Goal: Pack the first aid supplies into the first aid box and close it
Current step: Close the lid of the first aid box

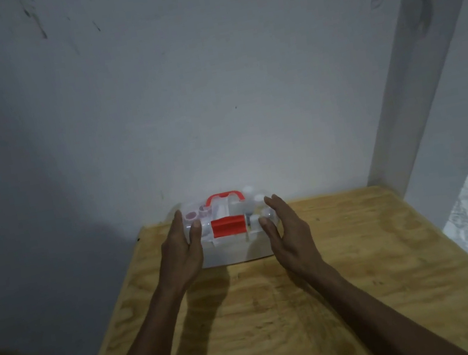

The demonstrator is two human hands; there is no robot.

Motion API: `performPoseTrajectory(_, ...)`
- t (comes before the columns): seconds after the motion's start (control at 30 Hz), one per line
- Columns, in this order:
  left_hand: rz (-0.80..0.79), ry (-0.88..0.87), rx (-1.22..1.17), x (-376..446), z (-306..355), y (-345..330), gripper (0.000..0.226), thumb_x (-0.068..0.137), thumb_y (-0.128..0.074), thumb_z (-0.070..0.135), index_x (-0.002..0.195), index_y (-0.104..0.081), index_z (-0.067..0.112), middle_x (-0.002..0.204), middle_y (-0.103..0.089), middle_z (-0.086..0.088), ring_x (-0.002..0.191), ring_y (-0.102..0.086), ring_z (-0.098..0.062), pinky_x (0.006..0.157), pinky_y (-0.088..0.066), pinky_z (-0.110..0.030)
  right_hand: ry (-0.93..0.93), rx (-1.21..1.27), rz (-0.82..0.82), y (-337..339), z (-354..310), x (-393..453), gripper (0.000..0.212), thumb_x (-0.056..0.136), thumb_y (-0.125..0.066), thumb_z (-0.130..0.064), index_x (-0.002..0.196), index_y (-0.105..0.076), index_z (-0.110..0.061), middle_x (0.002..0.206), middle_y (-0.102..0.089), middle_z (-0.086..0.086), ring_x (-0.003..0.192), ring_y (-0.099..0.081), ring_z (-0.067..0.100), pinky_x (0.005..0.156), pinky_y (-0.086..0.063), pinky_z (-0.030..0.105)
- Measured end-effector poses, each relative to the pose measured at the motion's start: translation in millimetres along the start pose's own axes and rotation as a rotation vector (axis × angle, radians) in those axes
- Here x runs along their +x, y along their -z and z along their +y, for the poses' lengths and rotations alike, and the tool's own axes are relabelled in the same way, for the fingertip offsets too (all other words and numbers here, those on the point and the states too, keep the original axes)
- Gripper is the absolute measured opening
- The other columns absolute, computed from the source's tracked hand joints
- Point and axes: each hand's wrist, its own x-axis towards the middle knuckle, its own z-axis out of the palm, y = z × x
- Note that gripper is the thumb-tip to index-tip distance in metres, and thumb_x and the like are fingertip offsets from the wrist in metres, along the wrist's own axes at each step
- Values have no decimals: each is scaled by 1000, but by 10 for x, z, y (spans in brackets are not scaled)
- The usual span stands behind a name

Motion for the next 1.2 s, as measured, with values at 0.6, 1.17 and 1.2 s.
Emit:
performPoseTrajectory(0.6,-173,-1,131,259,59,33,73,89,-55,52,150,-27,25,162,-12,-2,146,-20,-26,114,-24,-48,-137,-176,-266,12,-246,423,77,82,-57,-67,147,-36,-33,164,-8,-2,148,-19,24,114,-27,48)
performPoseTrajectory(1.17,-82,-149,117,117,-231,-128,96,66,-57,74,147,-25,34,161,-11,3,145,-20,-24,110,-30,-47,-10,-166,-167,-81,-36,138,94,67,-55,-80,148,-25,-43,164,2,-11,149,-15,21,114,-26,47)
performPoseTrajectory(1.2,-76,-151,110,113,-231,-134,95,67,-59,73,147,-26,34,161,-12,3,144,-21,-24,111,-30,-46,-6,-163,-155,-91,-33,136,92,69,-56,-79,147,-27,-43,164,0,-11,149,-16,21,114,-26,47)
